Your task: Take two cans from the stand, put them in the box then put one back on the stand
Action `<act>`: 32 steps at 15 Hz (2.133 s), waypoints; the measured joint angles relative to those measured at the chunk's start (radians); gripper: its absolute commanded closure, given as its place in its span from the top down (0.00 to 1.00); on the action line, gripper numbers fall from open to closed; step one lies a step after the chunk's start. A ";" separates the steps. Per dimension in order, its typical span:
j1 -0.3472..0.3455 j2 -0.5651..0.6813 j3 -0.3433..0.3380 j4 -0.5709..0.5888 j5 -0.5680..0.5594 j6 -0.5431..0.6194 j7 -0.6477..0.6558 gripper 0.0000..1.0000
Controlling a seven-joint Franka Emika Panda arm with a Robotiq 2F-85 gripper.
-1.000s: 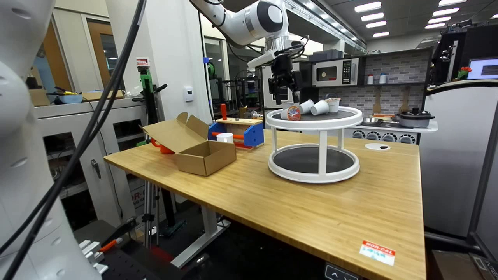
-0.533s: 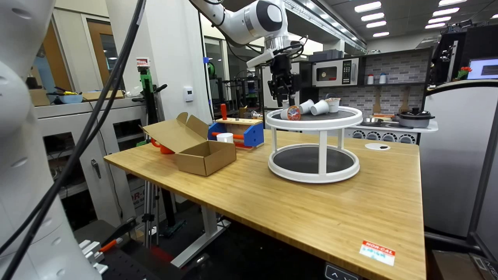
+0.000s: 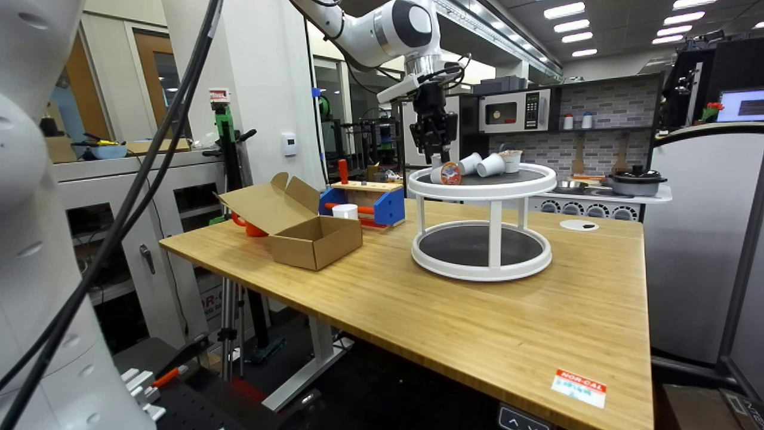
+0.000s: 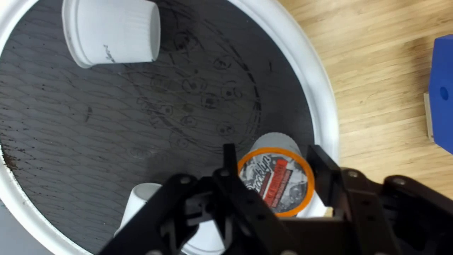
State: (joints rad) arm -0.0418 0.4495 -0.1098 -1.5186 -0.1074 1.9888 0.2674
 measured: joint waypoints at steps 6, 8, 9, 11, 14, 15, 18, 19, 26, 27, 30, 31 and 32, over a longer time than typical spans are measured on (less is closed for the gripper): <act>0.017 -0.047 0.000 -0.010 -0.097 -0.005 -0.050 0.27; 0.020 -0.083 0.000 -0.031 -0.128 -0.007 -0.086 0.27; 0.023 -0.105 0.001 -0.048 -0.135 -0.007 -0.108 0.27; 0.029 -0.153 0.006 -0.091 -0.139 -0.007 -0.148 0.27; 0.038 -0.228 0.031 -0.174 -0.139 -0.007 -0.194 0.27; 0.041 -0.251 0.042 -0.202 -0.139 -0.007 -0.207 0.27; 0.049 -0.315 0.071 -0.278 -0.135 -0.006 -0.247 0.27; 0.051 -0.334 0.080 -0.301 -0.130 -0.006 -0.262 0.27; 0.082 -0.414 0.138 -0.420 -0.077 -0.004 -0.371 0.27; 0.087 -0.420 0.145 -0.430 -0.073 -0.003 -0.385 0.27; 0.103 -0.426 0.162 -0.454 -0.070 0.001 -0.427 0.27; 0.108 -0.426 0.166 -0.463 -0.067 0.003 -0.441 0.27; 0.112 -0.426 0.170 -0.471 -0.061 0.004 -0.456 0.27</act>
State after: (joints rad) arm 0.0704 0.0230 0.0607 -1.9891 -0.1688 1.9928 -0.1886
